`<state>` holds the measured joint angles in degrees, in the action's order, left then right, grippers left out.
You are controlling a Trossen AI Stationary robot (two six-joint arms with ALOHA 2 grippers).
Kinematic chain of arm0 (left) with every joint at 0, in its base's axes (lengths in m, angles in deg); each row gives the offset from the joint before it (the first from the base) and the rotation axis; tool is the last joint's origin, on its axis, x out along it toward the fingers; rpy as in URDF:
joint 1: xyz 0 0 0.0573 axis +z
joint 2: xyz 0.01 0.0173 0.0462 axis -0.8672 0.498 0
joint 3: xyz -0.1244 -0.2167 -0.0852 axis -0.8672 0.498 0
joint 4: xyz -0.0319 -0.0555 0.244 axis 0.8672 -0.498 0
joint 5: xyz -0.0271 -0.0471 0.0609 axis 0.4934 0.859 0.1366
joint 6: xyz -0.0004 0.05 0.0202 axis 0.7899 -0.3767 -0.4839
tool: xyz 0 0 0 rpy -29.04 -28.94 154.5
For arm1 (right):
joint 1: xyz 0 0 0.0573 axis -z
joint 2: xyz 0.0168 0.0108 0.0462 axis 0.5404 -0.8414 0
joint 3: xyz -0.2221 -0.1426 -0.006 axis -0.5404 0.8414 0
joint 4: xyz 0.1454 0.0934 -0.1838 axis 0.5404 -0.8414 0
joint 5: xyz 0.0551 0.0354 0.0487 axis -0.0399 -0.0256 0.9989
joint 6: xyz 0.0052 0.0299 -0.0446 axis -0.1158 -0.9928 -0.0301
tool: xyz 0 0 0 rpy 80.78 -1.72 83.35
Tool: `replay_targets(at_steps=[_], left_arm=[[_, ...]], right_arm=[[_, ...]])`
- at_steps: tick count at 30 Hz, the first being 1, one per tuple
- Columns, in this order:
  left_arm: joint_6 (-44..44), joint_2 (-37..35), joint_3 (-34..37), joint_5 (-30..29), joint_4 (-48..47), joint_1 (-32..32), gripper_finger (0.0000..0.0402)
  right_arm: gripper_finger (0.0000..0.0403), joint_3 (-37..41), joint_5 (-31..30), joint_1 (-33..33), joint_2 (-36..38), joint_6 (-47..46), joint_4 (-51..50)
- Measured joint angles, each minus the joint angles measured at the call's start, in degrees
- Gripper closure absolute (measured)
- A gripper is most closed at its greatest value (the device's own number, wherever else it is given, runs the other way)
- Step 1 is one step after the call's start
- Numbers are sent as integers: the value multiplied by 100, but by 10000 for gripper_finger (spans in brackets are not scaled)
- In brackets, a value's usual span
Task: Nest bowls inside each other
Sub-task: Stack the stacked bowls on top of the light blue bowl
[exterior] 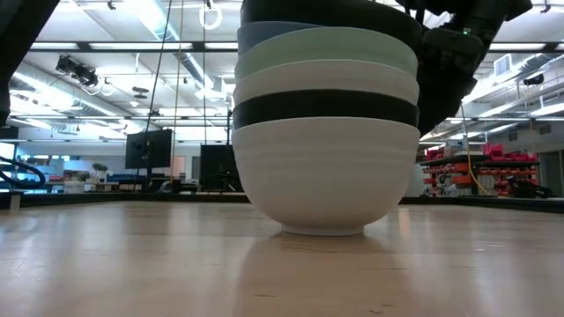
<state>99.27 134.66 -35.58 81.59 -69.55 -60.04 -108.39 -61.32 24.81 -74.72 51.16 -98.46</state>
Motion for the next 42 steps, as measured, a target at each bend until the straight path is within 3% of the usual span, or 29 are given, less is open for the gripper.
replay_targets(at_steps=[9, 16, 27, 35, 42], left_arm=[[-288, -7, -747, -124, -57, 66, 210], [-403, -13, -1144, -1142, -901, 77, 242], [-438, -2, -1088, -1278, -1250, -104, 392], [-464, -48, -1088, -1286, -1248, -156, 395], [-495, -87, -1381, -1314, -1302, -139, 396]], right_arm=[[362, 0, 0, -1, 0, 40, 89], [362, 0, 2, -15, 0, 40, 88], [363, 0, 2, -15, 0, 82, 86], [396, 0, 2, -11, 0, 85, 82], [395, 0, 2, -11, 0, 97, 64]])
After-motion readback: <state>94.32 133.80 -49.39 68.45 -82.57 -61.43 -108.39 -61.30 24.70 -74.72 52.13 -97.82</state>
